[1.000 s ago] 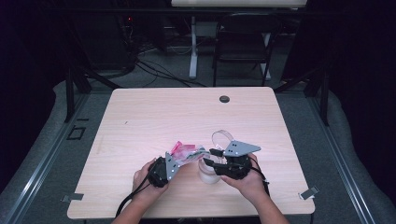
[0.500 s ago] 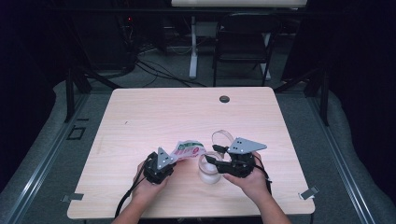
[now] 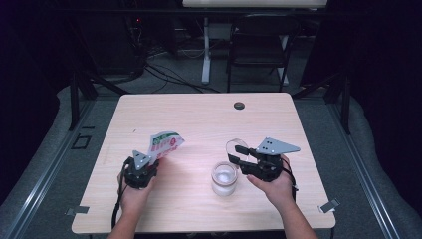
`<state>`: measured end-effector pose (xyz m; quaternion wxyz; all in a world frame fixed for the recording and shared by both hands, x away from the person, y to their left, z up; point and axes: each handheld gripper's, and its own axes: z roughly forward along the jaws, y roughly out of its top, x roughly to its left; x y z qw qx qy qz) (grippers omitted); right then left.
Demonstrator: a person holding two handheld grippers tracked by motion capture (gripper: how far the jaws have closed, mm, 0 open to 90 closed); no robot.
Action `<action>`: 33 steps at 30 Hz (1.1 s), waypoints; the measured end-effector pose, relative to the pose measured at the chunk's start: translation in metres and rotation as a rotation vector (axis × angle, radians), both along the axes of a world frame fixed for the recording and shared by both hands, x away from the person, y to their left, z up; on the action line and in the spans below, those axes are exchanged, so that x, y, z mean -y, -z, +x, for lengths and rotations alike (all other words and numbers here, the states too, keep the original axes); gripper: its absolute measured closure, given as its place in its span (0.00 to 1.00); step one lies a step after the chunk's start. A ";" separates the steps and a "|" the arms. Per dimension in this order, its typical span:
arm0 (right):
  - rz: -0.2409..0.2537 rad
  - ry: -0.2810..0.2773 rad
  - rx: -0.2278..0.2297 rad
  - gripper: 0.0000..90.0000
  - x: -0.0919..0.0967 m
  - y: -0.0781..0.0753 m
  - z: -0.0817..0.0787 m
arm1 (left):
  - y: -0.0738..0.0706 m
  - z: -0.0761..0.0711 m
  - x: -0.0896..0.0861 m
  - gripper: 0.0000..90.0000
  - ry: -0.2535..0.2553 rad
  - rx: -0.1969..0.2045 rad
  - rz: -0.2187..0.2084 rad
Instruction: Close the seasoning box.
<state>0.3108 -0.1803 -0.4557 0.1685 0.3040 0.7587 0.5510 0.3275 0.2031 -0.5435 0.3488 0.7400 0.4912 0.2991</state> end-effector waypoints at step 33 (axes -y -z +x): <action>-0.048 -0.015 -0.015 0.85 -0.007 -0.002 0.005 | 0.000 -0.006 -0.037 0.44 -0.134 0.012 -0.137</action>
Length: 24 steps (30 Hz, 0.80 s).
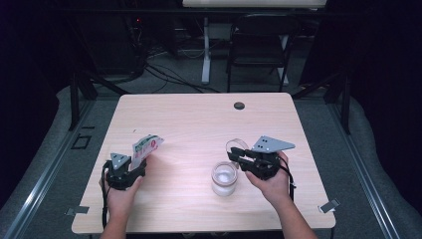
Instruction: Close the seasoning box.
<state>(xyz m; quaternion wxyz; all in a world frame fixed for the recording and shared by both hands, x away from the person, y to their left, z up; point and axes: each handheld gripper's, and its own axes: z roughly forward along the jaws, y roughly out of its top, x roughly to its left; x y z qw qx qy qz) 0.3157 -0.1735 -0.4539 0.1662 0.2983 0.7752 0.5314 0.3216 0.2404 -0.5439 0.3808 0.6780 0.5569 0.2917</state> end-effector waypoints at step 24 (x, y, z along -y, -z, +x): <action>-0.050 -0.006 0.021 1.00 -0.008 -0.006 0.001 | -0.016 -0.020 0.036 0.26 0.200 0.007 -0.050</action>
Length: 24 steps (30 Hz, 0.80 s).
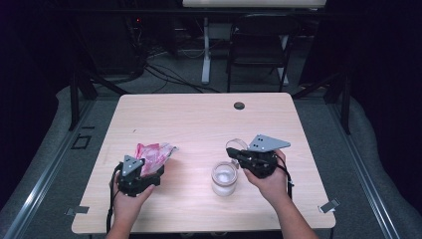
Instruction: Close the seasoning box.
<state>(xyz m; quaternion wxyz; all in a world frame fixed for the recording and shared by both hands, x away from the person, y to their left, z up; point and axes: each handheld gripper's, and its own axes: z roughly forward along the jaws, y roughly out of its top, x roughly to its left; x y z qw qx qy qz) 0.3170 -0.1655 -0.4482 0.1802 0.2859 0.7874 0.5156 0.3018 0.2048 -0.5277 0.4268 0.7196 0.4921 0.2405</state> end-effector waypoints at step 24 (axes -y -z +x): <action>0.052 0.165 0.013 1.00 0.050 -0.009 0.007 | 0.006 -0.002 0.034 0.35 0.106 0.008 0.093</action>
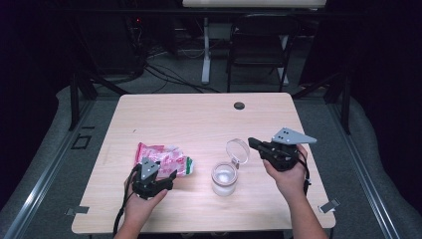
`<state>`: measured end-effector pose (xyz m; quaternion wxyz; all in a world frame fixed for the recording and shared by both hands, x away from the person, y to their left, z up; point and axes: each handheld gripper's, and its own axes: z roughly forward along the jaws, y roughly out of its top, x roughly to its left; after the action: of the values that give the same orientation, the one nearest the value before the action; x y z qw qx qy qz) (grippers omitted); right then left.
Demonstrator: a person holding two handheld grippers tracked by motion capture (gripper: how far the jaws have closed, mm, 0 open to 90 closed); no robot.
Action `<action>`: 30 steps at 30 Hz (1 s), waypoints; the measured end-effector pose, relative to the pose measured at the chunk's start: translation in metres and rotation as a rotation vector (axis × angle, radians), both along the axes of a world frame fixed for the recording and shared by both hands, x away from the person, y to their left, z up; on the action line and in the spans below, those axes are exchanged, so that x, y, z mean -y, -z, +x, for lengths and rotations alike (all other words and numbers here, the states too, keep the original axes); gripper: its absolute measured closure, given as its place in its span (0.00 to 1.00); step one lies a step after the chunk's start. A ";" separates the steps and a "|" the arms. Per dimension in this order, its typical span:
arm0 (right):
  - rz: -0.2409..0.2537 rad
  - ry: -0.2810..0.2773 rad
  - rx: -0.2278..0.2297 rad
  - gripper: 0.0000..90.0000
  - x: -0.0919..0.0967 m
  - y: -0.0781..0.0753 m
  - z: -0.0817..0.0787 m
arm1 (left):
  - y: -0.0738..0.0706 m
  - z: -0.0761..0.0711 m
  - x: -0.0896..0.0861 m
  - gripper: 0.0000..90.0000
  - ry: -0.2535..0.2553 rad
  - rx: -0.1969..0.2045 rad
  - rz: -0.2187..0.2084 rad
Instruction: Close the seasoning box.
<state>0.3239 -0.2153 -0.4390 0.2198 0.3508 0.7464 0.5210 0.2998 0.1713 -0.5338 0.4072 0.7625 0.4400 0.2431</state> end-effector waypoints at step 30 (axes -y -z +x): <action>-0.017 0.055 -0.099 1.00 0.010 0.031 0.019 | -0.001 0.002 -0.011 0.40 -0.031 -0.009 -0.060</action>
<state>0.3430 -0.2252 -0.4700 0.1996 0.3946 0.7509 0.4905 0.3016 0.1819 -0.5324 0.4240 0.7443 0.4605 0.2327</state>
